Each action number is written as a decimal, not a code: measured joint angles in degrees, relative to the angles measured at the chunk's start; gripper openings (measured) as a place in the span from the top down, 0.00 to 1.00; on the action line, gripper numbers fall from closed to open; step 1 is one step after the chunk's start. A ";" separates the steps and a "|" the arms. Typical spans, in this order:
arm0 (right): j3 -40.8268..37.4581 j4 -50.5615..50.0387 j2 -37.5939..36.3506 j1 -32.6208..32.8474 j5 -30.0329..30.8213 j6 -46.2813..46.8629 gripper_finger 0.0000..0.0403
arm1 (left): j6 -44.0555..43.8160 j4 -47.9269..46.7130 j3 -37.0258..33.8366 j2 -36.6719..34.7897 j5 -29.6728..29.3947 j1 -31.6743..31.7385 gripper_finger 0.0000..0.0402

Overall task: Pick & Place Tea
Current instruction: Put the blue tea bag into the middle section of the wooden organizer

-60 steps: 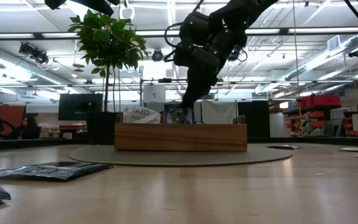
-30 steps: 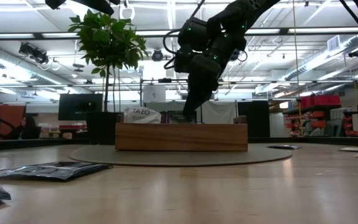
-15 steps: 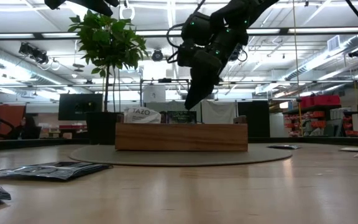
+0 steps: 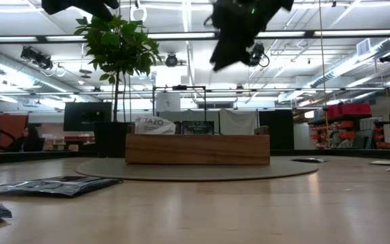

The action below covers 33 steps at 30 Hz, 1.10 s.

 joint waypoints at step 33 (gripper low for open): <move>0.00 1.28 -1.69 37.13 26.86 47.24 0.57 | -21.92 38.50 -29.00 0.50 22.19 -3.23 0.67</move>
